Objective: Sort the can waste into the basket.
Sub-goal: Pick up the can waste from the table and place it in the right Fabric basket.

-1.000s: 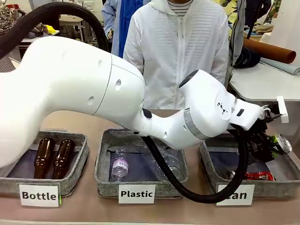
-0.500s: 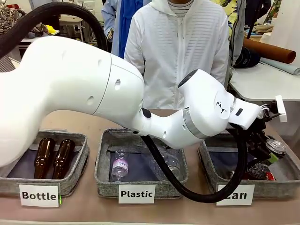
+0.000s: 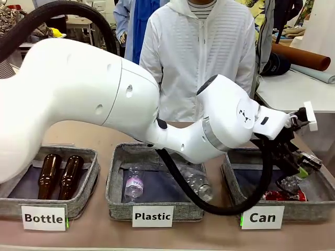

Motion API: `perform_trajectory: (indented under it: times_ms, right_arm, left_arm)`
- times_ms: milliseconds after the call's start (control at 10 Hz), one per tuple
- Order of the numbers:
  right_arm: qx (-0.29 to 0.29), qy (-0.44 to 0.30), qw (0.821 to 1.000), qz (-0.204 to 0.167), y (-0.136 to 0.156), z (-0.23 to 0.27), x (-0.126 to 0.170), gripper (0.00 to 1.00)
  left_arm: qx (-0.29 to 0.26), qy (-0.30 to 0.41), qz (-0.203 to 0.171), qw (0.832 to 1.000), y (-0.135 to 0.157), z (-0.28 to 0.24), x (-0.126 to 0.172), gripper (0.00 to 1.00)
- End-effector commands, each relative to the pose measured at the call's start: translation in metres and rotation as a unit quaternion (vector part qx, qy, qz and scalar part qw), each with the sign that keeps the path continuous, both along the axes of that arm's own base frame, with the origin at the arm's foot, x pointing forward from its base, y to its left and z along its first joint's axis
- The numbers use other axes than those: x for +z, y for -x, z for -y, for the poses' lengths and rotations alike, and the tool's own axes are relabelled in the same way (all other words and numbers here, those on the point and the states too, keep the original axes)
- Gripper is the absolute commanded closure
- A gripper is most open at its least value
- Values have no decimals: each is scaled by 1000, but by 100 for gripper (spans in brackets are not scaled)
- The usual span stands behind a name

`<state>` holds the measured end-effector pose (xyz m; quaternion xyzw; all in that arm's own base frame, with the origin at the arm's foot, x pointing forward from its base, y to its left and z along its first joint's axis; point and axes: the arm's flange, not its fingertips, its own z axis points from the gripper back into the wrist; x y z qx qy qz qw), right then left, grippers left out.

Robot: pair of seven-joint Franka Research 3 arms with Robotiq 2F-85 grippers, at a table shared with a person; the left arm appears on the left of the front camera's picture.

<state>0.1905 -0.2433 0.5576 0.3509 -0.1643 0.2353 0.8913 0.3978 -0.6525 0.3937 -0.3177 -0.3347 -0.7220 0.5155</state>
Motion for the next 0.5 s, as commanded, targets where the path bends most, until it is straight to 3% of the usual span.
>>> perform_trajectory:
  times_ms: [0, 100, 400]
  right_arm:
    - [-5, 5, 1000, -5, -2, 0, 4, 0]
    - [0, 0, 1000, 0, 0, 0, 0, 0]
    - [60, -38, 997, -8, -44, -32, 1, 0]
  left_arm:
    - [20, 22, -15, 999, -2, -27, 21, 0]
    - [33, 39, -29, 998, -3, -55, 43, 0]
    - [54, 122, -132, 982, 1, -163, 112, 0]
